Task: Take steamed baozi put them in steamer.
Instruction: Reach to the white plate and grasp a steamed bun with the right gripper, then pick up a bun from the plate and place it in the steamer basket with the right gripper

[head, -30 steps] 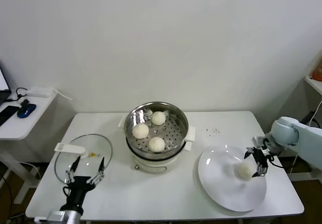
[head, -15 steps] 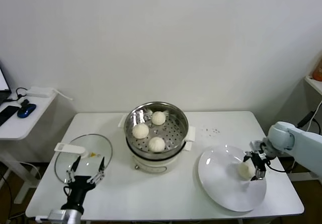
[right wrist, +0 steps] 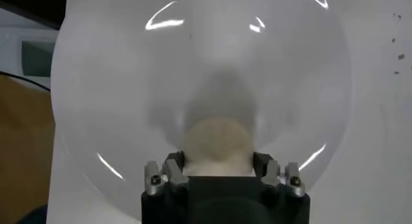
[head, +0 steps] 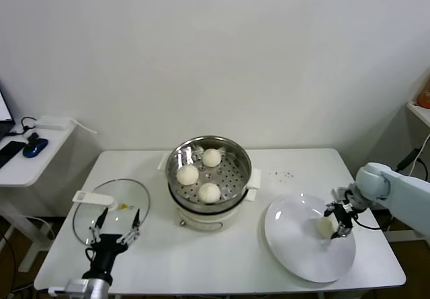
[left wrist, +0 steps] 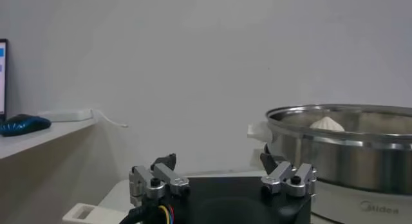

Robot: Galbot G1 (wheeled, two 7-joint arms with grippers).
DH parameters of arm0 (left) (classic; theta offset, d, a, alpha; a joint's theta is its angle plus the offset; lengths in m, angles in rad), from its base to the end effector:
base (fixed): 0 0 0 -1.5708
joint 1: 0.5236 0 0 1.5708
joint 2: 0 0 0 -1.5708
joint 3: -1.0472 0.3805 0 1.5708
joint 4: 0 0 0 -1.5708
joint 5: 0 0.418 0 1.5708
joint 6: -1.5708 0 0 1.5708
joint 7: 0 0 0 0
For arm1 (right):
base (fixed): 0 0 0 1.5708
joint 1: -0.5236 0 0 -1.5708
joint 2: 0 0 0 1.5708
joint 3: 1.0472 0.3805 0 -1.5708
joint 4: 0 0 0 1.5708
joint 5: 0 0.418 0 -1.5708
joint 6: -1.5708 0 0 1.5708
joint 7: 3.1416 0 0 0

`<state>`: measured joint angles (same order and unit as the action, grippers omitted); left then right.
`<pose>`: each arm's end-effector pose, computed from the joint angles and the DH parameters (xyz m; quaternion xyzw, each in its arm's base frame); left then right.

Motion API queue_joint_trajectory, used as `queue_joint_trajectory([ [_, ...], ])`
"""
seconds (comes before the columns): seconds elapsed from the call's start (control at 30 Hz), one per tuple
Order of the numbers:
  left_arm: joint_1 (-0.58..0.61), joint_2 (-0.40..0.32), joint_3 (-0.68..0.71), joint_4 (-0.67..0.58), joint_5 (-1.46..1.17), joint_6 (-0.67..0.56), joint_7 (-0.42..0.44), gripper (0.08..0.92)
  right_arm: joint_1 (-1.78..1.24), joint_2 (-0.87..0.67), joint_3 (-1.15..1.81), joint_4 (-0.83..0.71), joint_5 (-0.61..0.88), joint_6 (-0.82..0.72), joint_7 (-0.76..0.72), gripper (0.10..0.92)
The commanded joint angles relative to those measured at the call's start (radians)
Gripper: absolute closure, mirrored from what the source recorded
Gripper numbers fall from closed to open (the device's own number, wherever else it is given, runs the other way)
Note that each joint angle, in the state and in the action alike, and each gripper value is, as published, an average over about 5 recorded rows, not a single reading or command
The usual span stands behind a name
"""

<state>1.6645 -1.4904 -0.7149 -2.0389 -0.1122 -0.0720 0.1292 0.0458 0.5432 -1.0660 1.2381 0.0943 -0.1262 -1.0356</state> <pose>0.1912 0.0861 -0.3633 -0.0006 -0.9991 -0.0280 0.0328 0.5342 -0.2384 -0.2850 0.5293 -0.5258 0.4849 0.4563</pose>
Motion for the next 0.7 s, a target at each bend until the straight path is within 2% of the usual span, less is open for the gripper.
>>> queue_joint_trajectory([
  [0.03,-0.003,-0.001,-0.001,0.002,0.001,0.002,-0.001,0.177,0.008,0.001,0.003,0.001,0.009,-0.001,-0.003,0.355],
  [0.3,-0.002,0.000,-0.005,-0.006,-0.004,0.004,-0.004,0.177,0.227,0.012,-0.153,0.026,0.127,-0.018,-0.009,0.359],
  [0.5,-0.008,-0.010,-0.003,-0.006,-0.002,0.003,-0.004,0.177,0.532,0.067,-0.389,0.073,0.328,-0.035,-0.017,0.355],
  [0.7,-0.002,-0.009,0.001,-0.025,0.016,0.002,-0.005,0.177,0.792,0.192,-0.582,0.072,0.526,-0.035,-0.021,0.355],
])
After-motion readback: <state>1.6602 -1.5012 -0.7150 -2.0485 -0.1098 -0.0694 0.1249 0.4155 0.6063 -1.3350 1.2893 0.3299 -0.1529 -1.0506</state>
